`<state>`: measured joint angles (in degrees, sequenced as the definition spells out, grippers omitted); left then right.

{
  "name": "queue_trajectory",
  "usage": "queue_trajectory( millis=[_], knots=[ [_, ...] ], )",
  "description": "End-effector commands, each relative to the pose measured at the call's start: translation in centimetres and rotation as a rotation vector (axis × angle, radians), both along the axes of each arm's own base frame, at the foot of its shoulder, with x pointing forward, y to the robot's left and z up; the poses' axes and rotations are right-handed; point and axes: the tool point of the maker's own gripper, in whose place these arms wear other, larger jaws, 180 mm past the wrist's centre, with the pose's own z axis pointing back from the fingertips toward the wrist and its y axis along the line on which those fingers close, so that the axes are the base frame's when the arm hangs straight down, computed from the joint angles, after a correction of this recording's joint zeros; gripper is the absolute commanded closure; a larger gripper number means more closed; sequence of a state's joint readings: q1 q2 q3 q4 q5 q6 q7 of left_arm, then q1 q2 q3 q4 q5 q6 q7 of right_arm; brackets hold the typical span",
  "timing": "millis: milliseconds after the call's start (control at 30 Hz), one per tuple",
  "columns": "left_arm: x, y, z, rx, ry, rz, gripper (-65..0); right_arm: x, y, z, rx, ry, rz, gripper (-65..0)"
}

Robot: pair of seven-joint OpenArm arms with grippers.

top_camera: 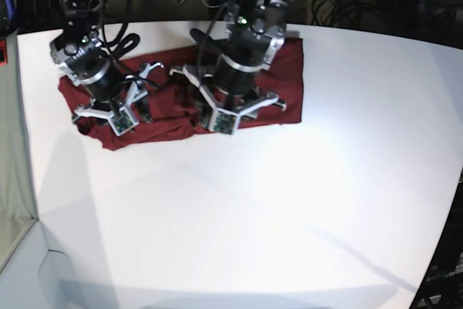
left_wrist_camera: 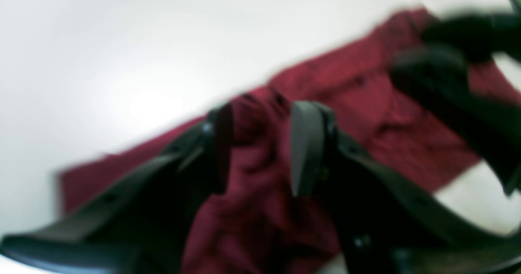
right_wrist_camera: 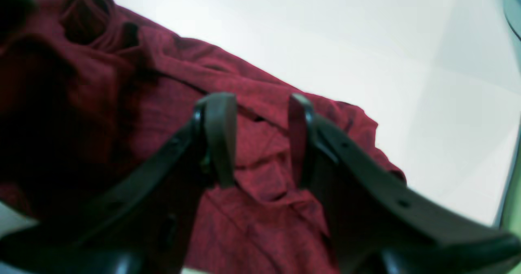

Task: Layout the t-shirt on the table in an organized manner, then fold the t-shirt properly
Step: 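Lay the held end onto the shirt beside the right gripper, then press and smooth the doubled shirt with both grippers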

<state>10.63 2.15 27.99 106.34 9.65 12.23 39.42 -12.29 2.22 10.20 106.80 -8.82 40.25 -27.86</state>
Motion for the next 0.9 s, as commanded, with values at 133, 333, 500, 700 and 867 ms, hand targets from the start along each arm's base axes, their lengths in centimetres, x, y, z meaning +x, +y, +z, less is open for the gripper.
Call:
queue_trajectory(
  millis=[133,333,500,700,867],
  knots=[
    [1.1,2.8,-0.6,0.021,0.002,0.086,-8.5,0.6,0.1,1.3,0.012,-0.049,0.003,-22.8],
    [0.6,3.5,-3.9,0.067,0.084,0.097,-0.9,0.6,0.1,1.2,0.014,-0.047,0.003,-22.8],
    [-1.6,1.6,-5.6,0.078,0.134,0.029,-0.1,0.6,0.1,1.3,0.012,-0.049,0.003,-22.8],
    [-6.2,-4.2,-6.7,0.112,0.235,-0.235,-0.1,1.1,0.0,1.7,0.011,-0.064,0.003,-22.8],
    [-9.0,-7.6,-6.2,0.116,0.251,-0.553,0.0,1.6,-0.2,2.2,0.004,-0.079,0.003,-22.8]
  ],
)
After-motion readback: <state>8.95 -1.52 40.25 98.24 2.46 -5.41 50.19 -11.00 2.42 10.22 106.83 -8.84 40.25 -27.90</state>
